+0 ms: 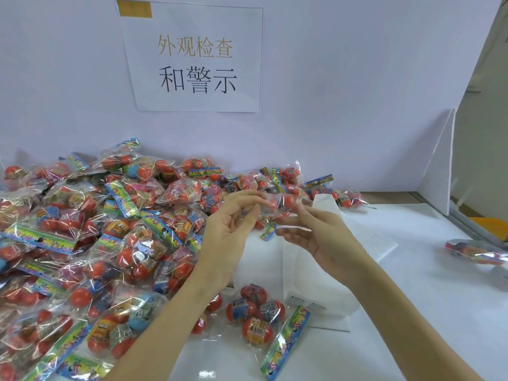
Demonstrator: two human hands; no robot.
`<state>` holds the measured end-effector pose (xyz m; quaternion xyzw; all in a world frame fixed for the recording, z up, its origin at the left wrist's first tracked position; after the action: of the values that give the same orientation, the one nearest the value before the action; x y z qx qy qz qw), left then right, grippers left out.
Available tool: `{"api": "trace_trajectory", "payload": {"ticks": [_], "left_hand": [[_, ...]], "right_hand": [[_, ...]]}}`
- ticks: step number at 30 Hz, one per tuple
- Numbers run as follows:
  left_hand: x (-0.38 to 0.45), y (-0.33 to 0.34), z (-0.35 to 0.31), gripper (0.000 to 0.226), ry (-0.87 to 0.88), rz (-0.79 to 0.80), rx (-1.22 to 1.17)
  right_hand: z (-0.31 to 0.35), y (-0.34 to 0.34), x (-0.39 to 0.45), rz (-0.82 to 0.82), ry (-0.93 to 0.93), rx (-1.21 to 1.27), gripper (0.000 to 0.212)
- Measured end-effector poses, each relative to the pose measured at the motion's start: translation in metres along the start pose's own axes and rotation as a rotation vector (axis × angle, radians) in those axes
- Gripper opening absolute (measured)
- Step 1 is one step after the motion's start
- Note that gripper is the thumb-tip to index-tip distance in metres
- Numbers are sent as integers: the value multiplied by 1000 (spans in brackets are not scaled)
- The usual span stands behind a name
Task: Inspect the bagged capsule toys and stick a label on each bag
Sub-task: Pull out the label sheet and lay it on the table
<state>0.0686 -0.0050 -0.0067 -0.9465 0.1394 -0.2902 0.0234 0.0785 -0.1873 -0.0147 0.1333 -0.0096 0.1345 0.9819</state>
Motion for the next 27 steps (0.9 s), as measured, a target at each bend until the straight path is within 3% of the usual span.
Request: {"api": "trace_trajectory", "payload": {"ticks": [2,4,8,12,17,23,25,27], "left_hand": [[1,2,1,15,-7,75,149],[0,0,1,13,-51,77,222],[-2,-3,-3,18,-125,20,88],[-1,-5,3,51,-199,-120,-207],[-1,-10,5,58,-123,-109,-85],[-2,-4,-2,26,-59,-73,92],[-2,-3,-6,21,-25,-79,233],[-2,-5,-6,31,-22,-112,331]], "right_hand": [[2,2,-3,90,58,316,45],[7,0,-3,103,20,352,45],[5,2,-3,92,-36,182,35],[2,4,-4,108,-25,132,26],[3,11,-4,151,-45,-147,29],[6,7,-4,191,-31,-259,31],[5,7,-5,265,4,-416,38],[4,2,-8,378,69,-695,60]]}}
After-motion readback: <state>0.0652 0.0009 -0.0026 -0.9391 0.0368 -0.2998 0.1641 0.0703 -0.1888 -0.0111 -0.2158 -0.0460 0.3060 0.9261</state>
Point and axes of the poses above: each hand's wrist, its own x-axis towards the middle knuckle, its own y-axis out of the palm, z = x × y, the point moved 4 cm from there along x, towards the middle knuckle, and after that the axes turned 11 degrees about z, right-handed, at the moved point
